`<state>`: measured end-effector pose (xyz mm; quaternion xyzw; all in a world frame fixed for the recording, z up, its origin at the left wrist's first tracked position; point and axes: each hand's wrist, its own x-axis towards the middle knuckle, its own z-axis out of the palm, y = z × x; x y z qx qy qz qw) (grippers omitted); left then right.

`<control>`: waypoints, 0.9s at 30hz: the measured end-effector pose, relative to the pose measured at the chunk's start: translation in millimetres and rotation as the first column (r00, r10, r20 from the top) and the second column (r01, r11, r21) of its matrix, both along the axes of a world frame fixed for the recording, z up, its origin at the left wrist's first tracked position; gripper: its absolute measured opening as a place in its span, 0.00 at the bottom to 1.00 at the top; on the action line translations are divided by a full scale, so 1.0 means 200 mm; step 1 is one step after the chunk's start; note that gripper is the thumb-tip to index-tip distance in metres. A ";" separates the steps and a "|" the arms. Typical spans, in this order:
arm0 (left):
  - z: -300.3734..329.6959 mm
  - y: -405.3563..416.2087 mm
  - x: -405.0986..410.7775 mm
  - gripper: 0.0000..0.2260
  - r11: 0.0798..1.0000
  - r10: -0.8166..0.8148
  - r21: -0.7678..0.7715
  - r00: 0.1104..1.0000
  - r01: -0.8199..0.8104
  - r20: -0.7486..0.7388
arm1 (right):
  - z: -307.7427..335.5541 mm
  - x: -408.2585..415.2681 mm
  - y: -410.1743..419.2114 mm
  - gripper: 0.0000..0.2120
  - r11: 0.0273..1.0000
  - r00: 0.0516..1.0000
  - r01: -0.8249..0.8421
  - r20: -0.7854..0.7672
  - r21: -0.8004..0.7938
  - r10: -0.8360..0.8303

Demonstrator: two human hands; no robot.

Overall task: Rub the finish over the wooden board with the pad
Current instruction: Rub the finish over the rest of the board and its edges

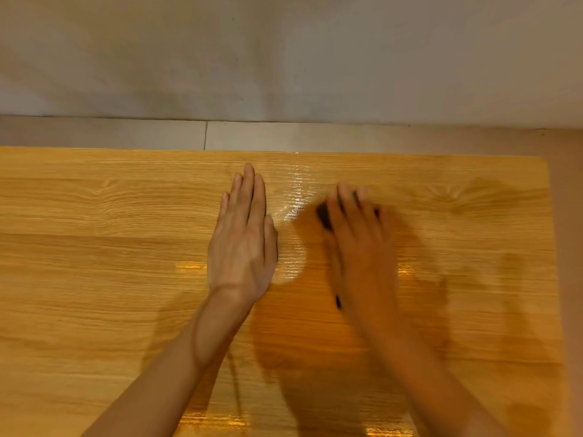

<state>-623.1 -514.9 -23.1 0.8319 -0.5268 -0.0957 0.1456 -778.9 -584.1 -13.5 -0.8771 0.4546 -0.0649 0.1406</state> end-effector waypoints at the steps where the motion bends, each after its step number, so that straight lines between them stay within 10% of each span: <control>1: 0.00 0.00 0.00 0.25 1.000 -0.001 -0.002 1.000 0.001 0.003 | -0.01 -0.02 0.06 0.30 1.000 1.000 -0.029 -0.003 -0.012 0.029; 9: 0.01 -0.01 0.01 0.25 1.000 -0.005 -0.014 1.000 0.005 0.007 | -0.02 0.39 -0.31 0.23 1.000 0.998 -0.005 -0.063 -0.010 0.004; 27: 0.00 0.00 0.00 0.24 0.999 0.006 -0.050 1.000 -0.006 -0.009 | 0.05 -0.04 -0.19 0.25 0.992 0.969 0.127 -0.213 -0.009 -0.126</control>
